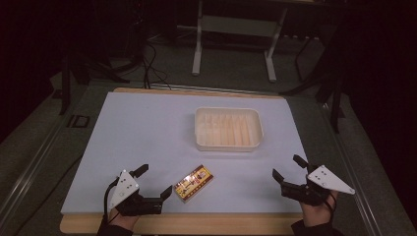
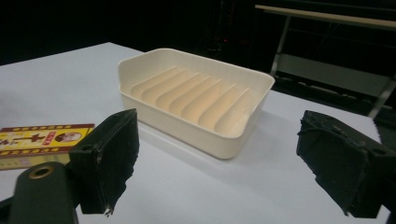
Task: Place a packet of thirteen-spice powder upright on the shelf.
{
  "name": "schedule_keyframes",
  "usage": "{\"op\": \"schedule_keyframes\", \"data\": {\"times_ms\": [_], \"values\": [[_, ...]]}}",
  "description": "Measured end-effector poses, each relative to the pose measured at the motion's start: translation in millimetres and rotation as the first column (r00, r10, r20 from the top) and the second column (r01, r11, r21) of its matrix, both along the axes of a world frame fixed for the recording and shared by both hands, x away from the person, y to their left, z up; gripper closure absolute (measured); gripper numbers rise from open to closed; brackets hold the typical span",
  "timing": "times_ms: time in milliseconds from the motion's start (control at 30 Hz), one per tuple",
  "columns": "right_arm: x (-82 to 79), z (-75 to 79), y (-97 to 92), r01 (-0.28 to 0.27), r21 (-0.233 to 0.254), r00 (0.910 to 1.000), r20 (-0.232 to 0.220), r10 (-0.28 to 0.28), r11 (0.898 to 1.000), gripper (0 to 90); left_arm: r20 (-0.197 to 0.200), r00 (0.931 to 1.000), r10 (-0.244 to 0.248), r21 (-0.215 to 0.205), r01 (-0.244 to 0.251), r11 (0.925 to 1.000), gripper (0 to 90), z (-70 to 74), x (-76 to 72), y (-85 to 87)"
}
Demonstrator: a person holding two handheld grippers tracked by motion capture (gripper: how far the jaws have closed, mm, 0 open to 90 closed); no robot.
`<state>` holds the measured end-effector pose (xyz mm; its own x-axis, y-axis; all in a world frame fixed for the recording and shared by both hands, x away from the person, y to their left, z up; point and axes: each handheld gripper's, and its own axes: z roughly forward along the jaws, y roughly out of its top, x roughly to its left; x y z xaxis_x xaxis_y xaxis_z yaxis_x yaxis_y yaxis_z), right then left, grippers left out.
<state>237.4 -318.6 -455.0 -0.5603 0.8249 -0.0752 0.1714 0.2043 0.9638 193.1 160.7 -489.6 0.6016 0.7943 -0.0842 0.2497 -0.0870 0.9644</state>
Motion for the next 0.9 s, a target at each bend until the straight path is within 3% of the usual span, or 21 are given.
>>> {"op": "schedule_keyframes", "data": {"times_ms": [167, 333, 367, 433, 600, 767, 900], "values": [[0.4, 2.6, -2.6, -0.001, -0.003, 1.0000, 0.009, 0.001, 1.000, 12.5, 0.000, 0.9999, 0.015, -0.006, -0.015, 0.9999, 0.3, 3.3, -2.4, 1.2], [0.4, 4.1, -3.9, 0.000, 0.001, 1.0000, 0.007, 0.000, 1.000, 12.4, -0.024, 0.9990, 0.038, 0.022, -0.037, 0.9991, 0.2, 7.3, -4.2, 3.8], [0.2, 4.7, -3.8, -0.001, 0.005, 1.0000, 0.000, 0.001, 1.000, 12.4, -0.076, 0.9967, 0.027, -0.003, -0.028, 0.9996, 0.2, 9.5, -2.8, 5.8], [-0.2, 5.1, -3.6, 0.001, 0.009, 1.0000, -0.003, -0.001, 1.000, 12.4, -0.094, 0.9955, 0.014, -0.008, -0.015, 0.9999, 0.3, 12.6, -1.9, 6.0], [-1.6, 5.3, -0.9, -0.010, 0.007, 0.9999, -0.005, 0.010, 1.000, 12.4, -0.106, 0.9940, -0.024, 0.030, 0.027, 0.9992, 0.3, 24.1, -3.0, 0.7], [-2.7, 5.8, 0.3, -0.013, 0.007, 0.9999, -0.004, 0.013, 1.000, 12.4, -0.113, 0.9928, -0.039, 0.021, 0.041, 0.9989, 0.3, 30.2, -2.1, -1.4], [-3.3, 6.2, -0.1, -0.011, 0.012, 0.9999, -0.010, 0.011, 1.000, 12.4, -0.147, 0.9875, -0.058, 0.034, 0.064, 0.9974, 0.3, 41.5, 4.4, -4.9]]}}
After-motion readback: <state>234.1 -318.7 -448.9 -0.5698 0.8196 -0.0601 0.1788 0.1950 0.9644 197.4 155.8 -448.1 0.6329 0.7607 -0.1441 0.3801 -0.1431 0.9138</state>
